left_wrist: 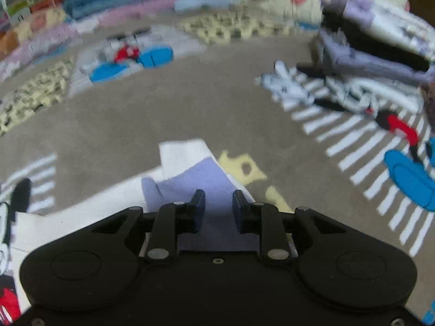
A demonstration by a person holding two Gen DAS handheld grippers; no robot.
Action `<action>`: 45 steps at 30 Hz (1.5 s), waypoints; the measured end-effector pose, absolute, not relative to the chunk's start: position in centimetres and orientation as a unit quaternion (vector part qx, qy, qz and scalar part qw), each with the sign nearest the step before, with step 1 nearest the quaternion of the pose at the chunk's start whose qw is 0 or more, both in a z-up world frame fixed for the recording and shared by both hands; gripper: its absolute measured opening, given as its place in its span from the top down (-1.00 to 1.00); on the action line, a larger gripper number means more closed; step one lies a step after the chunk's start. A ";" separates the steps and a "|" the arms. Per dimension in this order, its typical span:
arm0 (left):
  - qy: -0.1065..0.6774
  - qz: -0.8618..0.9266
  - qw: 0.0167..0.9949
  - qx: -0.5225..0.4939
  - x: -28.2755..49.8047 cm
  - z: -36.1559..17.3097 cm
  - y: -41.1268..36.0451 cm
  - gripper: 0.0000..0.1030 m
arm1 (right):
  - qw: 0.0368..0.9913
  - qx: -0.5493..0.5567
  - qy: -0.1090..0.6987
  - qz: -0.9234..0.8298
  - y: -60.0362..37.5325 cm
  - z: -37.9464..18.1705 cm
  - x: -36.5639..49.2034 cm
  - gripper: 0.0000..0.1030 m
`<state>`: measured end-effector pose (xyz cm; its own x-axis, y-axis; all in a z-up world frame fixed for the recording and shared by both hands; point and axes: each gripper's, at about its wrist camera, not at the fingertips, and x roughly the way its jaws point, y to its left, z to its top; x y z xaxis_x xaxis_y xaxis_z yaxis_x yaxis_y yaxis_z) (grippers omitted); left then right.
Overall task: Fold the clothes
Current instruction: 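Lay the lavender sleeve flat along the cream body with the left gripper, then open the left gripper and withdraw it from the sleeve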
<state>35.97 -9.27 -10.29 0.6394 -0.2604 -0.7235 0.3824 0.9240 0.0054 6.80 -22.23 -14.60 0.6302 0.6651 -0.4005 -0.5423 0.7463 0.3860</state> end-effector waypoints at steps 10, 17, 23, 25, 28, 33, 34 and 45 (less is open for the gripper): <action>0.319 -0.200 0.925 0.049 22.4 -9.2 -4.4 0.58 | 0.894 0.130 0.263 0.339 -22.6 -14.8 6.9 -0.52; 0.332 -0.194 0.920 0.079 21.4 -11.1 -5.9 0.58 | 0.897 0.130 0.255 0.337 -22.5 -14.9 6.8 -0.52; 0.349 -0.186 0.916 0.066 20.5 -11.4 -6.1 0.52 | 0.897 0.138 0.248 0.338 -22.7 -15.1 6.7 -0.51; 0.345 -0.182 0.920 0.045 20.3 -11.2 -5.5 0.48 | 0.896 0.142 0.246 0.340 -22.9 -15.2 6.7 -0.51; 0.335 -0.178 0.925 0.009 19.7 -10.5 -4.3 0.28 | 0.898 0.139 0.244 0.338 -22.9 -15.1 6.4 -0.51; 0.310 -0.153 0.937 -0.060 15.9 -8.8 0.4 -0.21 | 0.904 0.117 0.247 0.329 -22.5 -14.6 4.9 -0.52; 0.310 -0.149 0.935 -0.086 15.1 -8.9 2.0 -0.26 | 0.903 0.114 0.251 0.329 -22.5 -14.4 4.4 -0.52; 0.281 -0.043 0.902 -0.326 6.2 -11.3 17.0 -0.39 | 0.894 0.064 0.264 0.357 -20.4 -12.3 0.2 -0.55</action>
<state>6.22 17.04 -11.29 0.8383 -0.2615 -0.4784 -0.1048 0.7839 -0.6120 0.18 -20.35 -12.26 0.6061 0.6718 -0.4258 -0.6046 0.7370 0.3021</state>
